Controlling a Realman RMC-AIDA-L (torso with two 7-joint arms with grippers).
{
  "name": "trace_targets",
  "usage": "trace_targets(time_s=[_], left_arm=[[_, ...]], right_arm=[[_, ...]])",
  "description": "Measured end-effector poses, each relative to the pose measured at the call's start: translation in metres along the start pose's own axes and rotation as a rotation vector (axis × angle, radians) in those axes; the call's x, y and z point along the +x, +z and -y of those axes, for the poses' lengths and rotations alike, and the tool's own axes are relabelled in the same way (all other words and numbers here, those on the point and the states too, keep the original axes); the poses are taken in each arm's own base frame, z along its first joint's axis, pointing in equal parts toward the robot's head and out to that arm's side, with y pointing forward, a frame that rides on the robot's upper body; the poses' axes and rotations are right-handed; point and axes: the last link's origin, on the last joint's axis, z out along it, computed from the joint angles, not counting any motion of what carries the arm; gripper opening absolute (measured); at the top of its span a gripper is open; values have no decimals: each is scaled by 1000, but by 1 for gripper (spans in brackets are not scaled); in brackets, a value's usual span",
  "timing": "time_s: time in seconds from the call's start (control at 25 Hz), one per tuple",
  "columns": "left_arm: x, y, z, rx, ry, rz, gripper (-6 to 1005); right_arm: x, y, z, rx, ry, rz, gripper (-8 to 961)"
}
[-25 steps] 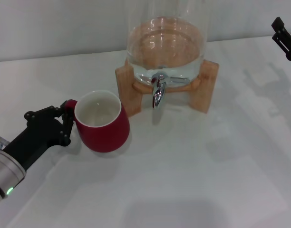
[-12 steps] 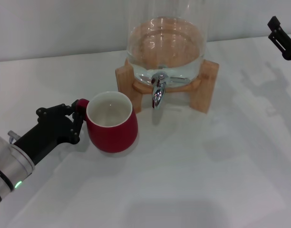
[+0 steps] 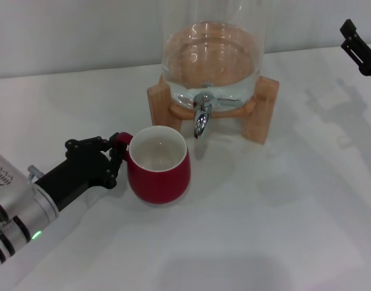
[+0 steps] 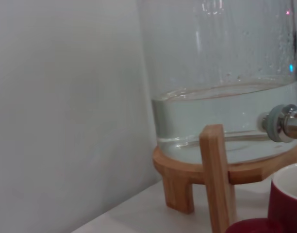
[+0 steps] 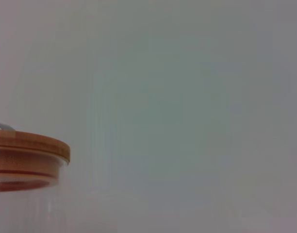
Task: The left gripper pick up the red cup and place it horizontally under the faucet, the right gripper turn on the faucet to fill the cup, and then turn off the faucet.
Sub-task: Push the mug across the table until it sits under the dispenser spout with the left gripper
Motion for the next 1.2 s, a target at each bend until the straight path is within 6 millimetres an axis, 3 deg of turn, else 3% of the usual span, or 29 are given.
trace_targets(time_s=[1.2], left_arm=[[5, 15, -6, -63, 60, 27, 83]], right_arm=[[-1, 4, -6, -38, -3, 3, 865]])
